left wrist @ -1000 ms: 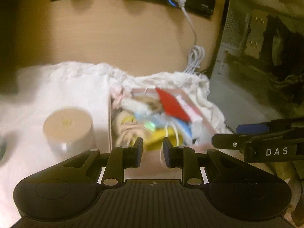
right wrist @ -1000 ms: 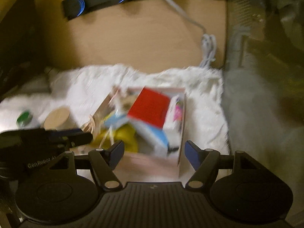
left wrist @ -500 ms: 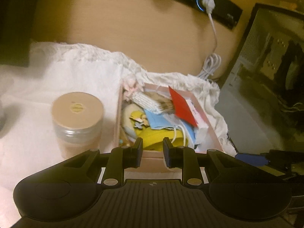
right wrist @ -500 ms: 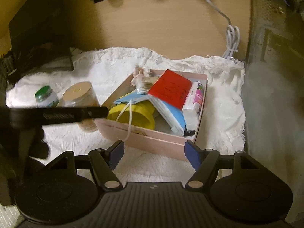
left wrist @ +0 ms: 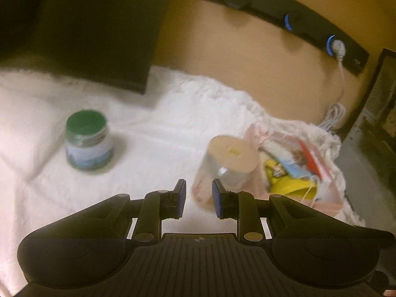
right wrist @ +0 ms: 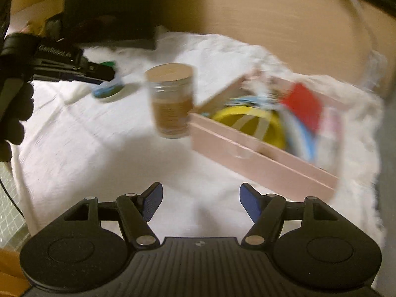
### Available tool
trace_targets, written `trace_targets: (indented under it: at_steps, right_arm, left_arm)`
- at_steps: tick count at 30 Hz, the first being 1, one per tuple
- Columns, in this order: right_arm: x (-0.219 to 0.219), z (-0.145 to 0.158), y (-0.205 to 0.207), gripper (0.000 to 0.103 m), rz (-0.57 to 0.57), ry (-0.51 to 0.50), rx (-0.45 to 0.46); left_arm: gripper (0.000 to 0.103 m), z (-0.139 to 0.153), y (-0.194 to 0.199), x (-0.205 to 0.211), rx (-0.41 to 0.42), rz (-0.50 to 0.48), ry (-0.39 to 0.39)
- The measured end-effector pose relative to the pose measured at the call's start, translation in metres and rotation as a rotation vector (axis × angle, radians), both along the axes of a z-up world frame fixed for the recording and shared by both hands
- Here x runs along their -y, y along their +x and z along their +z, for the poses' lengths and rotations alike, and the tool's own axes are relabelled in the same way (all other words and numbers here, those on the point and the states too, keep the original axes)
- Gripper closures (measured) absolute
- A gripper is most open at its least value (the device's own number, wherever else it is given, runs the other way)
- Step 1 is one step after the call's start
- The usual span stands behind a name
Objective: Organize soft objects
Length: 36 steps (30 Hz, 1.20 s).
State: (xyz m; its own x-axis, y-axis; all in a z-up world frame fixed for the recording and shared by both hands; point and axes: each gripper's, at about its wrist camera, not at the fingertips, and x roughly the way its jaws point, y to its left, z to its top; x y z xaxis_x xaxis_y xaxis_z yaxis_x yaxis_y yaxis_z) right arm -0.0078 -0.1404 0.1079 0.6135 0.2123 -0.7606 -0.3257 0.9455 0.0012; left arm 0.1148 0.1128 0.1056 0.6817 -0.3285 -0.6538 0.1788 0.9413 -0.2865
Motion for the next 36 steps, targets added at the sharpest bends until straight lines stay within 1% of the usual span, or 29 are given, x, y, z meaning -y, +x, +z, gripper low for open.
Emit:
trace_targets:
  at_steps: [2,3,5,7,8,9,10,11,13,15,17,19,21,23,24,26,28,29,31,33,35,36]
  right_arm:
    - [-0.015,-0.007,0.005,0.041,0.03,-0.02,0.002]
    - [-0.021,-0.011,0.008,0.043,0.027,-0.045,0.008]
    - [-0.026,-0.013,0.012,0.043,0.008,-0.059,0.023]
    - [-0.027,-0.012,0.016,0.049,-0.001,-0.056,0.035]
    - [-0.027,-0.011,0.017,0.051,-0.003,-0.061,0.04]
    - [-0.028,-0.01,0.018,0.057,-0.011,-0.073,0.05]
    - [-0.027,-0.006,0.019,0.06,-0.022,-0.078,0.063]
    - [-0.024,0.001,0.019,0.06,-0.027,-0.062,0.08]
    - [-0.017,0.019,0.02,0.06,-0.052,-0.023,0.137]
    - [-0.008,0.032,0.027,0.06,-0.107,-0.009,0.177]
    - [0.004,0.038,0.044,0.06,-0.168,0.008,0.19]
    - [0.016,0.033,0.066,0.06,-0.22,0.015,0.152]
    - [0.028,0.021,0.084,0.059,-0.249,0.014,0.077]
    - [0.034,0.018,0.082,0.059,-0.259,0.016,0.073]
    - [0.037,0.021,0.074,0.058,-0.252,0.032,0.089]
    - [0.039,0.029,0.055,0.049,-0.223,0.048,0.124]
    - [0.038,0.031,0.037,0.034,-0.186,0.04,0.15]
    - [0.036,0.03,0.029,0.032,-0.167,0.041,0.149]
    - [0.035,0.019,0.022,0.031,-0.127,0.053,0.098]
    - [0.034,0.001,0.022,0.031,-0.111,0.07,0.016]
    - [0.034,-0.019,0.023,0.031,-0.11,0.083,-0.068]
    - [0.033,-0.029,0.022,0.031,-0.092,0.091,-0.1]
  left_arm:
    - [0.077,-0.009,-0.002,-0.005,-0.037,-0.004,0.002]
    - [0.077,-0.013,-0.004,-0.008,-0.05,-0.014,0.0]
    - [0.077,-0.021,-0.009,-0.011,-0.067,-0.046,-0.008]
    - [0.077,-0.028,-0.016,-0.011,-0.05,-0.094,-0.006]
    - [0.077,-0.03,-0.02,-0.008,-0.035,-0.116,0.006]
    - [0.077,-0.032,-0.022,-0.006,-0.02,-0.143,0.024]
    - [0.077,-0.033,-0.024,-0.002,-0.012,-0.173,0.04]
    - [0.077,-0.035,-0.024,0.002,-0.012,-0.199,0.047]
    - [0.077,-0.038,-0.025,0.009,-0.027,-0.218,0.049]
    - [0.077,-0.042,-0.023,0.015,-0.048,-0.212,0.057]
    - [0.077,-0.046,-0.022,0.019,-0.065,-0.191,0.076]
    - [0.077,-0.05,-0.02,0.022,-0.084,-0.163,0.1]
    - [0.077,-0.052,-0.022,0.025,-0.098,-0.14,0.111]
    - [0.077,-0.053,-0.025,0.027,-0.1,-0.123,0.117]
    - [0.077,-0.055,-0.027,0.029,-0.101,-0.115,0.119]
    - [0.077,-0.057,-0.033,0.033,-0.106,-0.092,0.116]
    - [0.077,-0.061,-0.041,0.039,-0.101,-0.056,0.116]
    - [0.077,-0.064,-0.046,0.042,-0.094,-0.036,0.117]
    - [0.077,-0.07,-0.056,0.048,-0.086,0.012,0.131]
    - [0.077,-0.079,-0.069,0.056,-0.095,0.065,0.149]
    - [0.077,-0.08,-0.084,0.066,-0.054,0.089,0.167]
    - [0.076,-0.081,-0.09,0.073,-0.038,0.092,0.174]
